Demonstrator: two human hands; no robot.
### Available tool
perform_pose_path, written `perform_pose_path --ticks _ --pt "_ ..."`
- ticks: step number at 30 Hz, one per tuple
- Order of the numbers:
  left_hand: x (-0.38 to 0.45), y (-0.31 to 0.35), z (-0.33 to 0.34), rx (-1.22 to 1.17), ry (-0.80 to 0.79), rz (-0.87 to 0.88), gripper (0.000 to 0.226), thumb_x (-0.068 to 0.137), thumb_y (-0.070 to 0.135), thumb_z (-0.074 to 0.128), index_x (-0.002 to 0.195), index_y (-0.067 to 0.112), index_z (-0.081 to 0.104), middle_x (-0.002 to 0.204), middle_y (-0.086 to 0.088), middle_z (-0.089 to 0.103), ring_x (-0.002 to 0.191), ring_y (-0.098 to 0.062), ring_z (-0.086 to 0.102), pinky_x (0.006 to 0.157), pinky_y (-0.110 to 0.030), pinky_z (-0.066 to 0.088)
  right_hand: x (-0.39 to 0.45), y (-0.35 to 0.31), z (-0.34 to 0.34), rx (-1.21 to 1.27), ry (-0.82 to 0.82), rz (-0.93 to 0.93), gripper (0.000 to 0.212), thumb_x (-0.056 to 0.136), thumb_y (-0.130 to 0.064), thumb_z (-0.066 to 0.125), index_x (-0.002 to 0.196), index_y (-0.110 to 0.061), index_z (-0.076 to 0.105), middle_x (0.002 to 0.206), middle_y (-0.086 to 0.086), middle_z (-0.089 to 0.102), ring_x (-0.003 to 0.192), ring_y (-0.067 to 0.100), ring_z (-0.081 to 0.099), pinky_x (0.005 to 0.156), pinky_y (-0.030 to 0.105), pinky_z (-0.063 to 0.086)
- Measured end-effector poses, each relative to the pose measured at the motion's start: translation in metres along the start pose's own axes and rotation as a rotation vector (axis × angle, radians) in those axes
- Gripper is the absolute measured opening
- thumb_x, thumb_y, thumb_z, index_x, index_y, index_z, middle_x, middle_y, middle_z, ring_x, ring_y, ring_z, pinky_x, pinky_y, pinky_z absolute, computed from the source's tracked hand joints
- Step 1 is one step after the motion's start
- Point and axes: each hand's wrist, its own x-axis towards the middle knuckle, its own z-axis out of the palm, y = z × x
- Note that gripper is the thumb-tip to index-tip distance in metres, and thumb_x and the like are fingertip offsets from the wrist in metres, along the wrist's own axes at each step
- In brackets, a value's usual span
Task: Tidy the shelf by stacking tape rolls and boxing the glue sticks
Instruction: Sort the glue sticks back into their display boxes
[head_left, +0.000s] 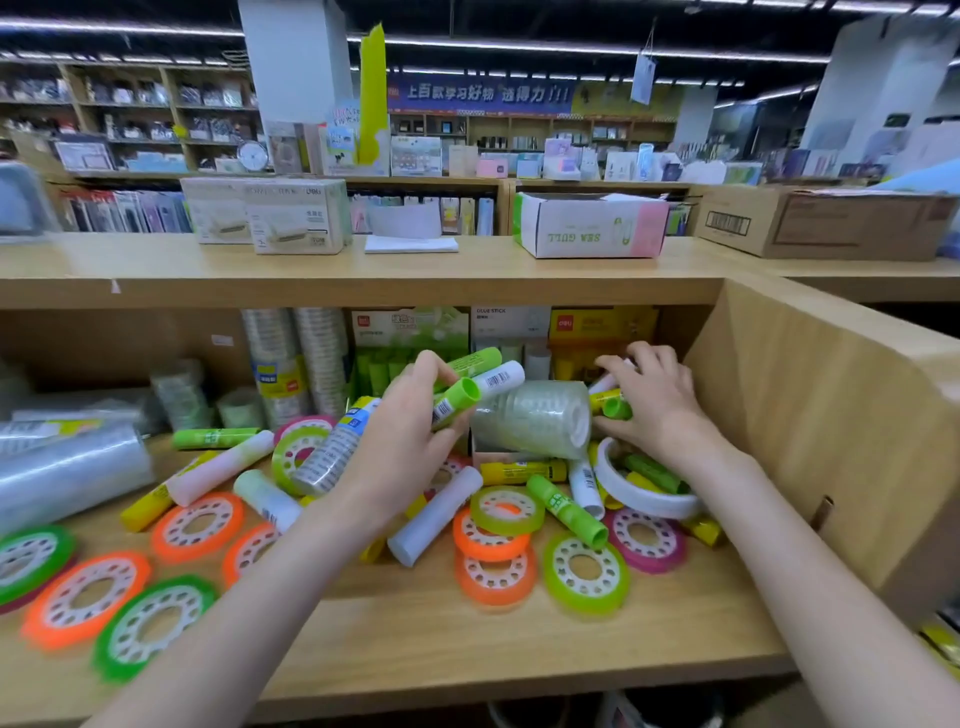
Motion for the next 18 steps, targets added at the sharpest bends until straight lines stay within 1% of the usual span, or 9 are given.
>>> perform_pose_path --ticks 2,4,8,9,11,13,15,16,18 --pt "0.0 -0.001 -0.001 -0.002 -0.006 0.0 0.02 0.09 0.017 0.058 0.09 0.017 0.038 0.072 0.013 0.041 0.064 -0.006 0.041 0.055 -0.016 0.03 -0.011 0.008 -0.001 0.161 0.059 -0.009 0.071 0.075 -0.043 0.07 0.136 -0.023 0.039 0.14 0.007 0.029 0.129 0.025 0.019 0.105 0.038 0.019" --pt "0.0 -0.001 0.0 -0.011 -0.005 0.007 0.019 0.09 0.018 0.057 0.09 0.016 0.039 0.073 0.012 0.042 0.064 -0.007 0.042 0.054 -0.018 0.029 -0.016 0.011 -0.003 0.322 0.099 -0.001 0.068 0.071 -0.041 0.074 0.131 -0.021 0.047 0.139 0.008 0.032 0.129 0.024 0.021 0.106 0.039 0.021" --pt "-0.004 0.002 0.006 -0.065 0.033 0.013 0.02 0.091 0.015 0.057 0.09 0.022 0.038 0.074 0.01 0.043 0.064 -0.007 0.042 0.055 -0.018 0.029 -0.019 0.009 0.008 0.342 0.213 -0.005 0.041 0.075 -0.037 0.071 0.108 -0.014 0.062 0.133 0.011 0.04 0.125 0.027 0.029 0.103 0.037 0.022" --pt "-0.005 0.003 0.008 -0.074 0.035 0.016 0.022 0.091 0.014 0.057 0.089 0.025 0.038 0.074 0.01 0.044 0.064 -0.007 0.043 0.055 -0.017 0.03 -0.02 0.01 0.011 0.373 0.242 -0.014 0.036 0.077 -0.036 0.07 0.104 -0.013 0.064 0.13 0.01 0.042 0.123 0.026 0.031 0.102 0.034 0.023" --pt "-0.006 0.004 0.011 -0.091 0.032 0.031 0.032 0.09 0.011 0.057 0.086 0.033 0.035 0.073 0.011 0.043 0.063 -0.006 0.043 0.054 -0.014 0.033 -0.022 0.011 0.009 0.517 0.326 -0.007 0.023 0.083 -0.031 0.065 0.096 -0.012 0.066 0.117 0.006 0.05 0.114 0.021 0.038 0.094 0.021 0.025" --pt "-0.007 0.005 0.011 -0.11 0.028 0.04 0.034 0.091 0.011 0.058 0.084 0.035 0.034 0.071 0.011 0.044 0.06 -0.005 0.043 0.053 -0.012 0.033 -0.024 0.016 0.003 0.598 0.45 0.012 0.019 0.091 -0.026 0.057 0.09 -0.01 0.068 0.102 0.006 0.058 0.101 0.023 0.049 0.084 0.018 0.028" --pt "-0.008 0.005 0.01 -0.132 0.02 0.044 0.03 0.091 0.014 0.058 0.085 0.033 0.036 0.071 0.01 0.045 0.061 -0.005 0.044 0.053 -0.013 0.033 -0.028 0.017 -0.005 0.595 0.52 0.011 0.032 0.093 -0.031 0.046 0.089 -0.009 0.069 0.094 0.007 0.061 0.093 0.025 0.055 0.078 0.021 0.032" --pt "-0.01 0.004 0.01 -0.149 0.014 0.05 0.028 0.091 0.015 0.058 0.085 0.031 0.036 0.072 0.009 0.046 0.062 -0.005 0.046 0.054 -0.014 0.034 -0.033 0.015 -0.009 0.594 0.521 -0.007 0.037 0.092 -0.035 0.041 0.091 -0.01 0.068 0.094 0.006 0.061 0.092 0.022 0.055 0.078 0.022 0.034" --pt "-0.012 0.005 0.011 -0.207 -0.011 0.058 0.023 0.091 0.018 0.057 0.087 0.029 0.038 0.075 0.004 0.051 0.068 -0.009 0.053 0.057 -0.021 0.042 -0.045 0.008 -0.015 0.7 0.434 -0.095 0.031 0.09 -0.038 0.043 0.104 -0.018 0.062 0.103 0.003 0.059 0.096 0.012 0.055 0.081 0.018 0.041"
